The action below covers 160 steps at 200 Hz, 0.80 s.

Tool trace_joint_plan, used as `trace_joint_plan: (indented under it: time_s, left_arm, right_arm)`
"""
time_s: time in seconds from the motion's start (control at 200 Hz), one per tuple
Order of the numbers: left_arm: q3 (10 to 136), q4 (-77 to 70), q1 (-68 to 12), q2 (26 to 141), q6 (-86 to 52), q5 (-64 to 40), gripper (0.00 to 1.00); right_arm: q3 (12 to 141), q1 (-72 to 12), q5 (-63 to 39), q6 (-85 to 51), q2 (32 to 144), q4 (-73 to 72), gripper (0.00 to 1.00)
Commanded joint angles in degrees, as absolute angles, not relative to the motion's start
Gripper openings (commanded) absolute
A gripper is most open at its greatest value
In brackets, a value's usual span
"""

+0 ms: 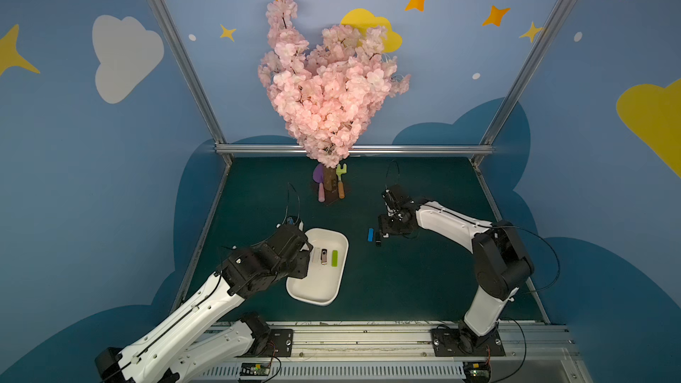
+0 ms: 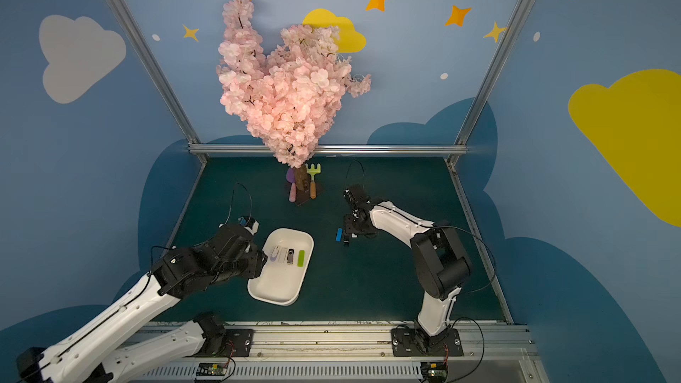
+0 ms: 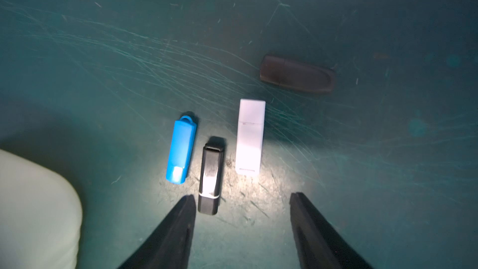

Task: Put the usb flash drive into the storage box
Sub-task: Pick up the USB flash from the center of the board.

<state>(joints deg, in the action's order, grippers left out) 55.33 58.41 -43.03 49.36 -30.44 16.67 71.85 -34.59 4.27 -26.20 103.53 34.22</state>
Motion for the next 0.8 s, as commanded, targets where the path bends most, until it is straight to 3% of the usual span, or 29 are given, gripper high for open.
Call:
trace_joint_plan:
  time_s: [0.0, 0.425, 0.796]
  left_arm:
    - [55.1, 58.8, -42.9, 48.8, -31.0, 18.8, 0.60]
    - [54.6, 57.8, -42.3, 47.6, -30.5, 17.4, 0.60]
    - [54.5, 57.8, -42.4, 48.0, -30.5, 17.6, 0.60]
  right_arm:
    - [74.2, -34.8, 5.8, -25.1, 105.9, 38.9, 0.61]
    - [82.7, -34.4, 6.9, -24.9, 115.4, 42.8, 0.49]
    - [83.2, -33.5, 6.2, -25.1, 117.0, 42.6, 0.43]
